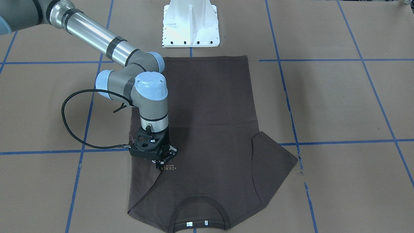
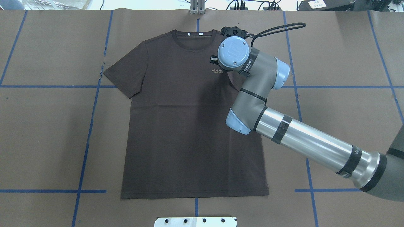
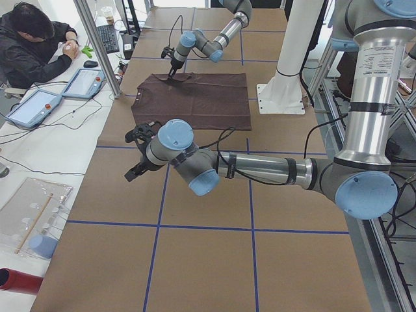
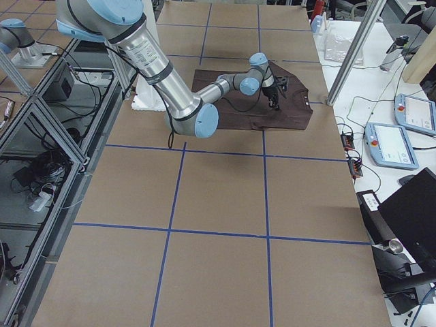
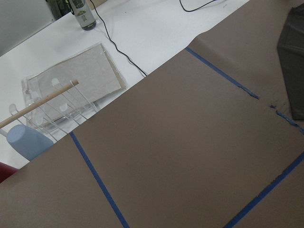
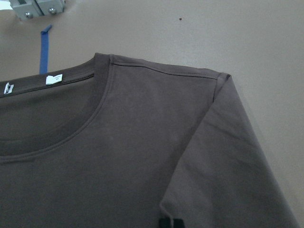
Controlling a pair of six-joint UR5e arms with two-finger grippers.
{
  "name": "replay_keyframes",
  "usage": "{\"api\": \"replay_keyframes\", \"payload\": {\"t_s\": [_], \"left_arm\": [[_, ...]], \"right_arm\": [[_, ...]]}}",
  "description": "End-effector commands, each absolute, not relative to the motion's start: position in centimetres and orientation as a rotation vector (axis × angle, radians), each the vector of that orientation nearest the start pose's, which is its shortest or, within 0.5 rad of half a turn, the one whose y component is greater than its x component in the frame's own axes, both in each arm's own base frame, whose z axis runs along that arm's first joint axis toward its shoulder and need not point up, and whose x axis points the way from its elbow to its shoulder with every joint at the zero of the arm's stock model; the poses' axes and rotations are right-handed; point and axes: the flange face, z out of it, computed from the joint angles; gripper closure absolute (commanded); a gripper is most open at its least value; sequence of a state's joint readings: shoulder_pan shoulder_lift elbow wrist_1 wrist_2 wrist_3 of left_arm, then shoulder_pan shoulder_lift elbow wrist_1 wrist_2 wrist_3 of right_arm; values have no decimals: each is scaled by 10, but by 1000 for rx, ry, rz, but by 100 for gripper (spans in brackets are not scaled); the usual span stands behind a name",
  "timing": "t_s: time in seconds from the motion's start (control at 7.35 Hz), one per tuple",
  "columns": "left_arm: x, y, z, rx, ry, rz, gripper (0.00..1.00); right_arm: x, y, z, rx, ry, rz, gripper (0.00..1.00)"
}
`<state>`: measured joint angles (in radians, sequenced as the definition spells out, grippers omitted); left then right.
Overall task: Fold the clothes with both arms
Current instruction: 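Grasp the sleeve with the right gripper and fold it inward onto the shirt, then move the left gripper to the sleeve nearest it while the right arm withdraws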
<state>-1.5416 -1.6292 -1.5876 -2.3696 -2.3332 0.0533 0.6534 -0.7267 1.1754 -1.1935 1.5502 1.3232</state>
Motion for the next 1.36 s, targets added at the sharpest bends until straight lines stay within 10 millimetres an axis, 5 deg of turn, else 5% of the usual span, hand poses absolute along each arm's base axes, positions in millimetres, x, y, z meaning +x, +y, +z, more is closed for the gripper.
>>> {"api": "replay_keyframes", "payload": {"t_s": [0.0,0.14,0.27,0.54,0.68,0.95,1.09,1.22], "left_arm": [[-49,-537,526,841,704,406,0],[-48,-538,524,846,704,409,0],[-46,-538,523,844,708,410,0],[-4,-545,506,879,750,474,0],[51,-544,504,796,845,439,0],[119,-552,478,642,981,246,2],[158,-561,462,596,997,111,19],[218,-566,442,527,1037,7,33]], "right_arm": [[-566,-599,270,409,-720,357,0],[-544,-616,258,409,-738,287,0],[-500,-642,254,324,-797,243,0],[-394,-666,278,303,-823,120,0],[-319,-672,298,308,-836,66,0],[-202,-684,365,299,-860,-19,0],[-153,-679,408,295,-856,-65,0],[-109,-670,447,292,-864,-111,0]]}}
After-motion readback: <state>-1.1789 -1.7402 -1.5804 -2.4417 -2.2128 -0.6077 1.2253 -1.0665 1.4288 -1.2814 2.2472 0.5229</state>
